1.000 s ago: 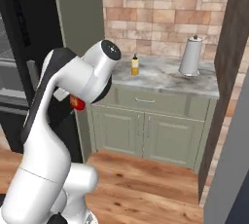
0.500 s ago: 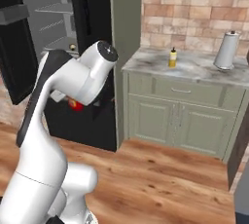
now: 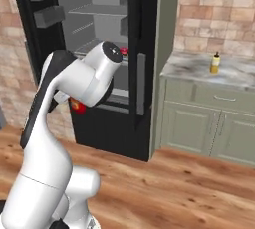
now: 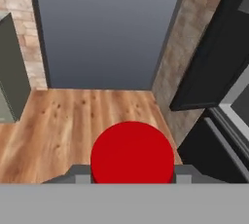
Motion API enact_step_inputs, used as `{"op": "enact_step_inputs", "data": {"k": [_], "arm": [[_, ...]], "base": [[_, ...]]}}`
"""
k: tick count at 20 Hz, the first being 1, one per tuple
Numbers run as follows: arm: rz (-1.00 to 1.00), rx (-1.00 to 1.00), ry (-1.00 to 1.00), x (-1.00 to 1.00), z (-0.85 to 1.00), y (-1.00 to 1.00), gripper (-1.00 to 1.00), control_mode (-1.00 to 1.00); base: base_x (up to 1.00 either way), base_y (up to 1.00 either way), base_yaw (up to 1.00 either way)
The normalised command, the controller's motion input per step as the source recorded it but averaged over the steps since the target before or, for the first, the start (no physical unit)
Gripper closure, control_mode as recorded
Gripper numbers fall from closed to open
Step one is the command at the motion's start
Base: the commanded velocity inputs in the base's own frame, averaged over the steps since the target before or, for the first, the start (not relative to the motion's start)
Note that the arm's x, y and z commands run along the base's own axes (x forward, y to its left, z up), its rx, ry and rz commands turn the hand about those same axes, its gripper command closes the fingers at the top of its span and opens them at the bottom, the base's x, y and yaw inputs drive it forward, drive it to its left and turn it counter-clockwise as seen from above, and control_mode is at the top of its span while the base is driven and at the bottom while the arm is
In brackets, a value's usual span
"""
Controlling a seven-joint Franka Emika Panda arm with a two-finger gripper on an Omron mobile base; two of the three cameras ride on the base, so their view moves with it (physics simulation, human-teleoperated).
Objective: Place the ketchup and mustard from the counter to the top shelf of the fridge. If the existing items in the fridge are on the top shelf, move them to other shelves.
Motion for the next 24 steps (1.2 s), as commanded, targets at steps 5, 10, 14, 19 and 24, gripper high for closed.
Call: {"op": "enact_step_inputs", "data": {"k": [5, 10, 14, 19, 24], "arm": [[0.00, 0.00, 0.00, 0.00, 0.00, 0.00, 1.00, 1.00], [0.00, 0.00, 0.00, 0.00, 0.00, 0.00, 1.00, 1.00], [0.00, 0.00, 0.00, 0.00, 0.00, 0.00, 1.00, 1.00], [0.00, 0.00, 0.00, 0.00, 0.00, 0.00, 1.00, 1.00], [0.00, 0.00, 0.00, 0.00, 0.00, 0.00, 1.00, 1.00]], "base": [[0.44, 1.00, 0.00], [0.83, 0.97, -0.09], [0.92, 0.74, -0.28], [0.61, 0.24, -0.34], [-0.10, -0.42, -0.29]]}}
